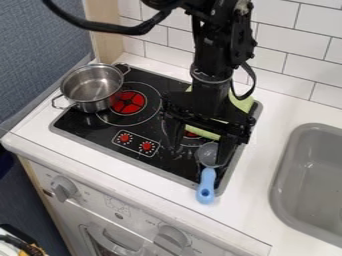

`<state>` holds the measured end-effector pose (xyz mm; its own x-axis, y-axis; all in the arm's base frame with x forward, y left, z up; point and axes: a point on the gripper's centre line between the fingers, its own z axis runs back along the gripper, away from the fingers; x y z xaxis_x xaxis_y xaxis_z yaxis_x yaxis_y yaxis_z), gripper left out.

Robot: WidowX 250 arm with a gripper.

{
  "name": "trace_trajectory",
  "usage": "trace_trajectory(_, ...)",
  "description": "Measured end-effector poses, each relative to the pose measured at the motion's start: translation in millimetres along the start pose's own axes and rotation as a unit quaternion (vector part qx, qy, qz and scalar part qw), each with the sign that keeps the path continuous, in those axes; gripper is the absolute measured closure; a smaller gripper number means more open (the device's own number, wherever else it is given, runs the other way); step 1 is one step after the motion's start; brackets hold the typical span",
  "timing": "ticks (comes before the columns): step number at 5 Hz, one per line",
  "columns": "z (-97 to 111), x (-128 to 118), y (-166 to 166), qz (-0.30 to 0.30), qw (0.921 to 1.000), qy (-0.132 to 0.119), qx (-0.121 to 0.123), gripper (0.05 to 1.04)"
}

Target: Put the orange object inside the silver pot

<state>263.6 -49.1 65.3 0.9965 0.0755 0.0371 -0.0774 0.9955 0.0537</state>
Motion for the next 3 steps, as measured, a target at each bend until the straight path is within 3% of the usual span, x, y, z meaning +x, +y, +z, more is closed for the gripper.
trace_trajectory(1, -6, -2, -1, 0.0, 0.9999, 0.011, -0.001, 0.082)
trace_trajectory(2, -7, 15, 9, 0.009, 0.9995, -0.001, -0.03, 0.082)
trace_trajectory(3, -5, 35, 10, 0.015, 0.9994, 0.0, -0.031, 0.083)
